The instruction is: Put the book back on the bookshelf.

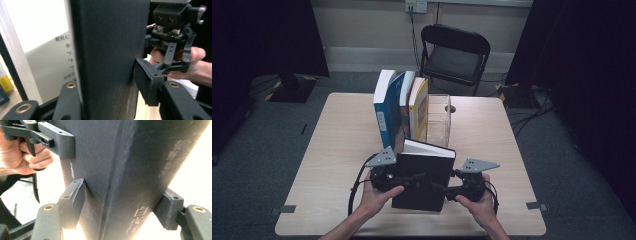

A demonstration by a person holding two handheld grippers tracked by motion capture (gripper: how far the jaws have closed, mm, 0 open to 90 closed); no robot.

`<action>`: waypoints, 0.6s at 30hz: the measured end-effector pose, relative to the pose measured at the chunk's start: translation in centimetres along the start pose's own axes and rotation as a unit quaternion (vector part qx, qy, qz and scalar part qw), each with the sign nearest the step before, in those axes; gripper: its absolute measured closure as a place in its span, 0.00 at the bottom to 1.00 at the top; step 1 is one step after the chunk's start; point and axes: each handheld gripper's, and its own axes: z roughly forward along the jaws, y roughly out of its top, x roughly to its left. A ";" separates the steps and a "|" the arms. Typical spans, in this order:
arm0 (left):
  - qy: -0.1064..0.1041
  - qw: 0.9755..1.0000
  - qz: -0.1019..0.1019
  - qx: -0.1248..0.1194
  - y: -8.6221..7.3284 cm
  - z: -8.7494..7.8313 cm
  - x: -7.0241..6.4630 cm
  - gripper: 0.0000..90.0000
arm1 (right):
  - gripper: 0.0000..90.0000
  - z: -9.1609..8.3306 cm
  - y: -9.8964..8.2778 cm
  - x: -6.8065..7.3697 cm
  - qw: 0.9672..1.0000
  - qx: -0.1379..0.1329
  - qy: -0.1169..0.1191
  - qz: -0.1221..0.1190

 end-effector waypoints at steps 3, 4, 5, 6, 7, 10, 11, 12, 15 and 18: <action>-0.001 1.000 0.006 0.000 -0.2 -0.2 -0.1 0.56 | 0.38 -0.2 -0.2 0.4 1.000 -0.002 -0.006 -0.007; -0.001 1.000 0.008 0.002 -0.3 -0.3 -0.2 0.56 | 0.38 -0.2 -0.2 0.5 1.000 -0.003 -0.003 -0.009; 0.000 1.000 0.008 0.001 -0.3 -0.4 -0.4 0.56 | 0.39 -0.3 -0.3 0.5 1.000 -0.004 0.000 -0.010; 0.003 1.000 0.014 0.004 -0.5 -0.6 -0.5 0.55 | 0.39 -0.4 -0.3 0.6 1.000 -0.005 0.003 -0.012; 0.004 1.000 0.018 0.005 -0.6 -0.7 -0.6 0.54 | 0.40 -0.4 -0.4 0.6 1.000 -0.007 0.006 -0.013; 0.005 0.999 0.031 0.010 -1.0 -1.2 -1.1 0.54 | 0.41 -0.6 -0.5 0.9 1.000 -0.009 0.016 -0.017; 0.007 0.999 0.035 0.012 -1.1 -1.4 -1.3 0.54 | 0.41 -0.7 -0.5 0.9 1.000 -0.009 0.022 -0.017; 0.009 0.999 0.041 0.015 -1.3 -1.5 -1.4 0.54 | 0.41 -0.7 -0.5 1.0 0.999 -0.009 0.027 -0.018; 0.004 0.999 0.042 0.010 -1.5 -1.7 -1.6 0.54 | 0.40 -0.4 -0.6 1.1 0.999 -0.004 0.045 -0.017; -0.001 0.999 0.044 0.012 -1.6 -1.9 -1.6 0.54 | 0.37 0.4 -0.5 1.4 0.999 0.006 0.050 -0.021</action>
